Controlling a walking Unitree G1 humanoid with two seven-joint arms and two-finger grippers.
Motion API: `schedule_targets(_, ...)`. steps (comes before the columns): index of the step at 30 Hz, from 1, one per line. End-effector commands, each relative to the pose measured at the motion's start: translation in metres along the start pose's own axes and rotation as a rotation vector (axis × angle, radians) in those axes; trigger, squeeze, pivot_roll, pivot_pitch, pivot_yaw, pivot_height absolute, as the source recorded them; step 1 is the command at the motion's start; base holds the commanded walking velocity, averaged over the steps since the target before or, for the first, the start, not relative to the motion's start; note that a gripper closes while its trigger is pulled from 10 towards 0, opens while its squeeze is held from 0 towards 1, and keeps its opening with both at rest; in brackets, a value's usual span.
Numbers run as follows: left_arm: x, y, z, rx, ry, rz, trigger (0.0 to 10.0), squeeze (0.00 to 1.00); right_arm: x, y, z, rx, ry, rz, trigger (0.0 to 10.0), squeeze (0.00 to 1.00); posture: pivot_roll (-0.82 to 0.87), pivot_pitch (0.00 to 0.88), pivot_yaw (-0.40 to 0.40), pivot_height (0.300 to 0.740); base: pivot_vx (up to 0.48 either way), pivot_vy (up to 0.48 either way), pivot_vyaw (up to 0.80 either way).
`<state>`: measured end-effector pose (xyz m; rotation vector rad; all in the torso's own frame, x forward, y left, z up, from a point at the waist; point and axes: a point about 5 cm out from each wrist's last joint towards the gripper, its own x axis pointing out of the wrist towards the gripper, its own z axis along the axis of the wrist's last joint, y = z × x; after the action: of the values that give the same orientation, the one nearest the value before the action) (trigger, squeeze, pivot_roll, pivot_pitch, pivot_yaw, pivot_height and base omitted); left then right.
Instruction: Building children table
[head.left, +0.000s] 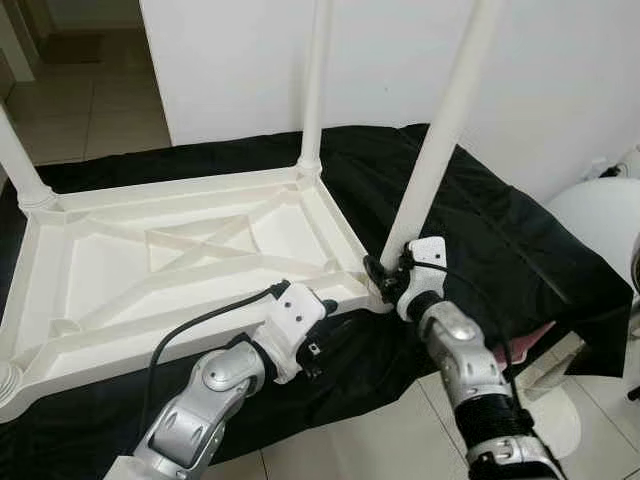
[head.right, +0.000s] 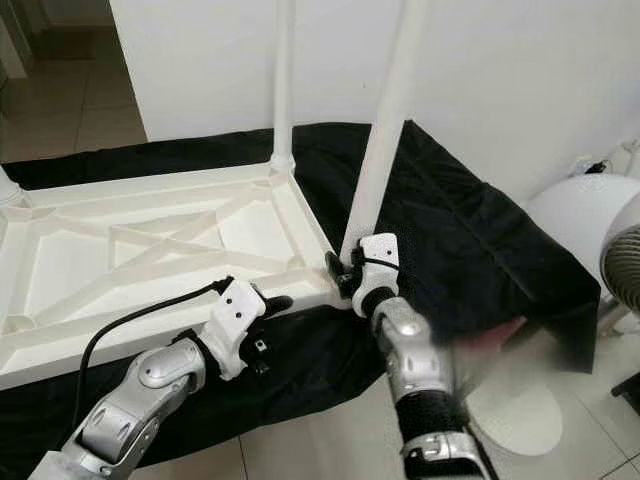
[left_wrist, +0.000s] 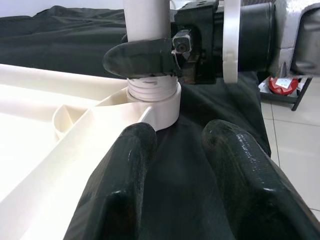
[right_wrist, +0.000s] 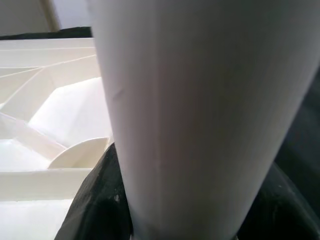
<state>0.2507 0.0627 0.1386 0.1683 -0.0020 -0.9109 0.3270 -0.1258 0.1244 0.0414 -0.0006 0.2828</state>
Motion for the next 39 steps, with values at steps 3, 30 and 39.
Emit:
schedule_targets(3,-0.004,0.015,0.001,0.031,0.01,0.01,10.0,0.0,-0.009,0.023,-0.022,0.035,0.077,-0.129,10.0,0.0,-0.01,0.027,-0.054,0.74,0.0,0.0,0.0)
schedule_targets(30,0.001,0.018,0.007,0.042,-0.007,-0.007,10.0,0.0,-0.019,-0.016,0.011,0.005,-0.001,0.107,10.0,0.0,-0.03,0.036,-0.04,0.74,0.0,0.0,0.0)
schedule_targets(39,0.005,0.017,0.009,0.04,-0.02,-0.014,10.0,0.0,-0.006,-0.021,0.008,-0.18,0.071,0.468,10.0,0.0,-0.03,0.026,-0.042,0.74,0.0,0.0,0.0)
